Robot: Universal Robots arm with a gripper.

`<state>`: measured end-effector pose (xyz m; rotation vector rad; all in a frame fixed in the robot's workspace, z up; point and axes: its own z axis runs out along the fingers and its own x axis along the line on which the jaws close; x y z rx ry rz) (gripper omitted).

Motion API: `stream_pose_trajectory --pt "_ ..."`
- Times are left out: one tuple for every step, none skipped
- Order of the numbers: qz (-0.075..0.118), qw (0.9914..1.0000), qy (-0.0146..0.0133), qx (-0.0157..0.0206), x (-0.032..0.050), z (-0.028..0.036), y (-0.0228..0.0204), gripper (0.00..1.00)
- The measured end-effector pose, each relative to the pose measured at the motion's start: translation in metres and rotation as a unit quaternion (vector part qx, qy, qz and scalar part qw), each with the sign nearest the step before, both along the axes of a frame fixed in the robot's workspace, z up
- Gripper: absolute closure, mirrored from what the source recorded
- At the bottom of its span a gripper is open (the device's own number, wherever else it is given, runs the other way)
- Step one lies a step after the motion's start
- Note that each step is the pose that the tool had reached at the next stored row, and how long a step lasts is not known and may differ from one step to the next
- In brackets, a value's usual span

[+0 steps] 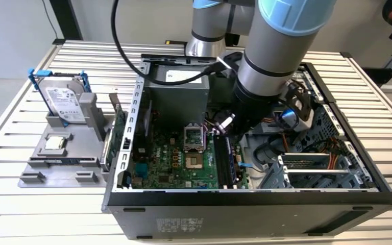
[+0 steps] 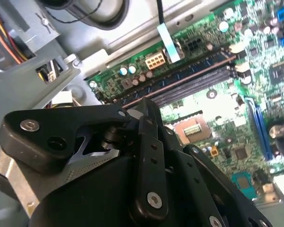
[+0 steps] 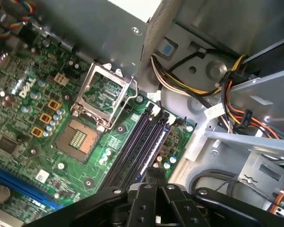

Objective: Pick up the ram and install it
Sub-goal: 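Press down the ram until it locks into place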

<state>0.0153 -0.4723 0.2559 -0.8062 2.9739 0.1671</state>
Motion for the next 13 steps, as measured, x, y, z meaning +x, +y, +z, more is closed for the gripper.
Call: stream_pose_trajectory --pt "0.007 0.99997 -0.0024 0.0 0.0 0.0 0.0 1.0" --pt "0.015 0.99988 -0.0034 0.0 0.0 0.0 0.0 1.0" --pt "0.023 0.99972 -0.0038 0.0 0.0 0.0001 0.0 1.0" --pt "0.032 0.99947 -0.0048 0.0 0.0 0.0001 0.0 1.0" --pt "0.04 0.99917 -0.006 -0.0001 0.0 0.0001 0.0 1.0" --pt "0.049 0.99879 -0.0072 -0.0001 0.0 0.0001 0.0 1.0" --pt "0.057 0.99832 -0.0084 0.0 0.0 0.0 0.0 1.0" --pt "0.066 0.99781 -0.0096 -0.0001 0.0001 0.0 0.0 1.0" --pt "0.073 0.99726 -0.0107 -0.0003 0.0 0.0 0.0 1.0" --pt "0.081 0.99661 -0.0115 -0.0004 0.0 0.0 0.0 1.0" --pt "0.091 0.99581 -0.012 -0.0005 -0.0001 0.0 0.0 1.0" --pt "0.1 0.99495 -0.0122 -0.0005 -0.0001 0.0 0.0 1.0" --pt "0.109 0.99401 -0.0125 -0.0004 0.0 0.0 0.0 1.0"
